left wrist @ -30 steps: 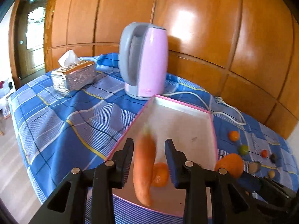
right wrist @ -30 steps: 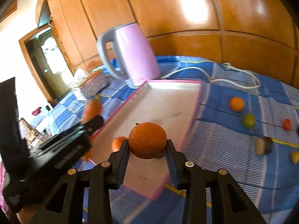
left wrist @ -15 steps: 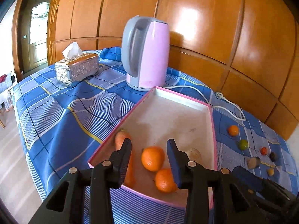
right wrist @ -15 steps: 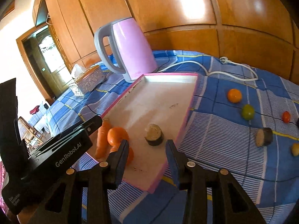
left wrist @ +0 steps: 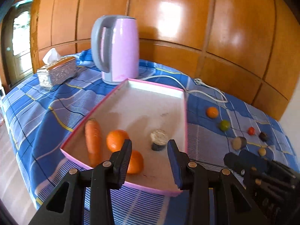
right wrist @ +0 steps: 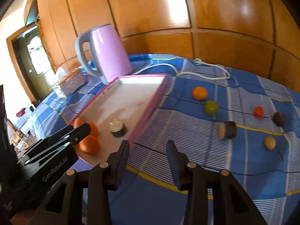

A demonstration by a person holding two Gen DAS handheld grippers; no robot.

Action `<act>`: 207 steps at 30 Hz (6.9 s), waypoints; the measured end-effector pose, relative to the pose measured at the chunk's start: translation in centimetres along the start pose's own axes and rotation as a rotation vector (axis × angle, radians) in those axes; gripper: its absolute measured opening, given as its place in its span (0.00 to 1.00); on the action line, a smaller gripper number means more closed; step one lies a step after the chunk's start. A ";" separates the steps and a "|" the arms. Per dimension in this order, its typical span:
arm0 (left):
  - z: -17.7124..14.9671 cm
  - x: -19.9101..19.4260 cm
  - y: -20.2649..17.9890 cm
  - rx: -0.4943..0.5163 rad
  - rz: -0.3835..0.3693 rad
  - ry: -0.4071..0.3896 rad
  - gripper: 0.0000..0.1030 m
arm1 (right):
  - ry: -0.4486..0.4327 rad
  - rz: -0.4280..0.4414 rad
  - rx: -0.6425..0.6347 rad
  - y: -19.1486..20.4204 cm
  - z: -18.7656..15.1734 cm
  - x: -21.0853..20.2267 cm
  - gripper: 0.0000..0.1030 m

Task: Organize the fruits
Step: 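Grasp the dark eggplant slice with the left gripper while the right grasps the beige ball, then lift the eggplant slice with the left gripper while the right gripper holds the beige ball, then carry the eggplant slice and beige ball over the pink tray with both grippers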

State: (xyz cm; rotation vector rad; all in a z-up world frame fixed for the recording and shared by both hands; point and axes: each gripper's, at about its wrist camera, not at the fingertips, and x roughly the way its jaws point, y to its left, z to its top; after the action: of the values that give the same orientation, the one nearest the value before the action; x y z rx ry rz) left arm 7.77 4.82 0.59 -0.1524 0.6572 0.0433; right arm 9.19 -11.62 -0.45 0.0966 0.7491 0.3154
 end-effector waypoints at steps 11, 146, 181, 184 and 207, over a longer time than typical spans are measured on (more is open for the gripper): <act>-2.3 0.3 -4.4 0.138 -0.085 0.017 0.39 | 0.014 -0.177 0.149 -8.5 -2.0 -1.6 0.40; -6.3 4.1 -12.4 0.282 -0.225 0.095 0.36 | 0.079 -0.306 0.201 -13.9 -2.4 2.4 0.26; -5.7 -0.6 -7.3 0.179 -0.207 0.041 0.36 | 0.088 -0.272 0.120 -9.5 -3.1 1.4 0.24; -5.7 -0.9 -7.1 0.173 -0.204 0.033 0.36 | 0.054 -0.243 0.092 -8.4 -3.1 0.7 0.24; -1.4 -3.0 -1.2 0.011 -0.086 -0.053 0.36 | -0.025 -0.015 0.046 -0.7 -1.2 -1.3 0.24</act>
State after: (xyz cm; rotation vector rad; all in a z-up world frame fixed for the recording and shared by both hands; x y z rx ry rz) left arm 4.68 3.47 1.53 -0.1679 0.5974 -0.0392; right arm 7.67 -12.70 -0.60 0.1377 0.7316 0.2823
